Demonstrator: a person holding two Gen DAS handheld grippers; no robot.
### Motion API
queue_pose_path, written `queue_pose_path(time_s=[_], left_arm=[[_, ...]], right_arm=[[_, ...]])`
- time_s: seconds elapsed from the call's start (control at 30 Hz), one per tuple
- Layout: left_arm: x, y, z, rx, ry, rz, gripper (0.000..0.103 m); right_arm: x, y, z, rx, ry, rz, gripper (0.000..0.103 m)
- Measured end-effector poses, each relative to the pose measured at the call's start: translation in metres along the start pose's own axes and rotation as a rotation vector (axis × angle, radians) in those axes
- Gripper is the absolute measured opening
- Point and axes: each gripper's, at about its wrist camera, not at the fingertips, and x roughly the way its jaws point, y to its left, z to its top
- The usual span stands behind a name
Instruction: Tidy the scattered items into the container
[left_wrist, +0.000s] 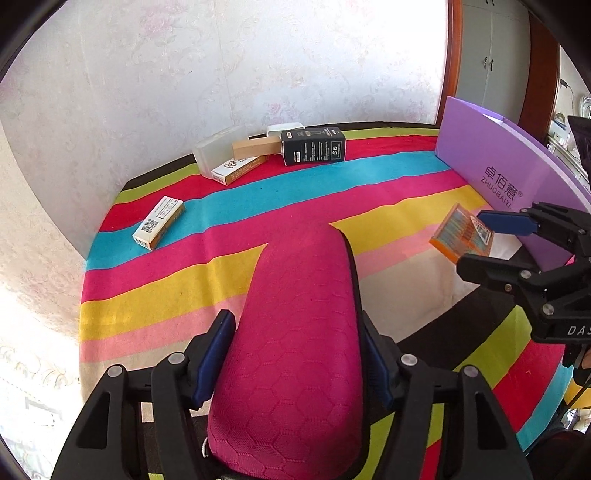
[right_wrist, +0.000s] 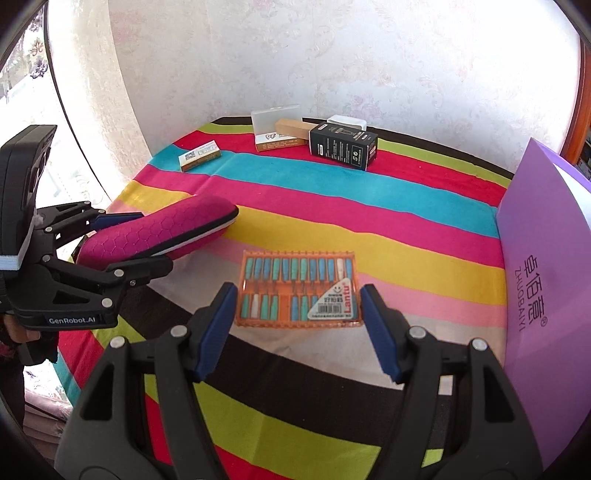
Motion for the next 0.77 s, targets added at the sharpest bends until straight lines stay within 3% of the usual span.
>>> queue_pose_path(time_s=[0.13, 0.2, 0.27, 0.37, 0.5, 0.6, 0.63, 0.7, 0.77], left_arm=[[-0.007, -0.005, 0.002, 0.020, -0.010, 0.011, 0.058], [-0.006, -0.007, 0.004, 0.025, -0.002, 0.013, 0.043], [-0.001, -0.008, 0.003, 0.019, 0.017, 0.000, 0.041], [0.004, -0.003, 0.001, -0.015, 0.024, -0.027, 0.048], [0.023, -0.001, 0.000, -0.018, 0.083, -0.023, 0.076], [0.038, -0.004, 0.002, 0.007, 0.107, 0.003, 0.076], [0.042, -0.004, 0.002, 0.007, 0.112, 0.007, 0.075], [0.043, -0.004, 0.004, -0.005, 0.109, -0.006, 0.051], [0.043, -0.005, 0.005, -0.001, 0.111, -0.007, 0.051]], right_arm=[[-0.011, 0.002, -0.001, -0.009, -0.013, -0.006, 0.070], [-0.016, 0.003, 0.000, -0.013, -0.019, -0.011, 0.070], [-0.017, 0.003, 0.000, -0.014, -0.015, -0.012, 0.070], [-0.016, 0.002, -0.003, -0.011, -0.009, -0.010, 0.070], [-0.014, 0.001, -0.006, -0.010, -0.001, -0.005, 0.070], [-0.013, -0.002, -0.006, -0.002, -0.001, -0.001, 0.070], [-0.013, -0.002, -0.006, 0.000, 0.000, 0.001, 0.070], [-0.012, -0.004, -0.006, 0.002, 0.001, 0.001, 0.070], [-0.012, -0.005, -0.006, 0.005, 0.002, 0.003, 0.070]])
